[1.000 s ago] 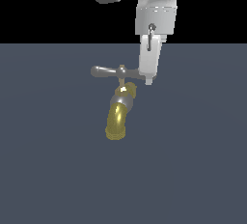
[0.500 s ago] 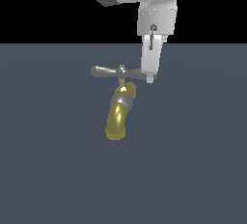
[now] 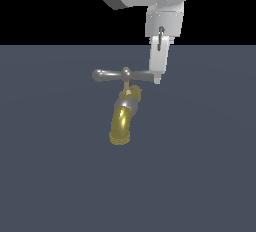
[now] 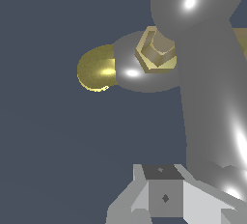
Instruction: Turn on the faucet by rotating a designated handle.
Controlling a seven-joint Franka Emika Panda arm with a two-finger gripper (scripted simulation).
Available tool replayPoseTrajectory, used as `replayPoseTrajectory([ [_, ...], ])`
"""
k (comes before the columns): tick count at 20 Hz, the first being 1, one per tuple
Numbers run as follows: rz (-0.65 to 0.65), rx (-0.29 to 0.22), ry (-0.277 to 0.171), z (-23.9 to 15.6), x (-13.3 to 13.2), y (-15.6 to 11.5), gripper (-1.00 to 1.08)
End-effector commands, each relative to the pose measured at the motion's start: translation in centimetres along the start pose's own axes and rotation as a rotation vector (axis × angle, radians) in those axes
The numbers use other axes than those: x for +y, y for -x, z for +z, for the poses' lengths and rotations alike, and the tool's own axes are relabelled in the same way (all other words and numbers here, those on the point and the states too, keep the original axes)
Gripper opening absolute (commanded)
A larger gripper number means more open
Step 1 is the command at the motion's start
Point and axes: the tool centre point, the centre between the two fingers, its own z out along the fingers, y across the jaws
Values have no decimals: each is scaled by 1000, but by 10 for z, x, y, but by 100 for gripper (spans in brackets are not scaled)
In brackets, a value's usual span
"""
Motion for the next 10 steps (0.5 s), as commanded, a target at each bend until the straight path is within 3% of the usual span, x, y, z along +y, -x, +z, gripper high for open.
replayPoseTrajectory([
  [1, 2, -2, 8, 0, 11, 2, -100],
  [10, 1, -2, 8, -1, 37, 5, -100],
])
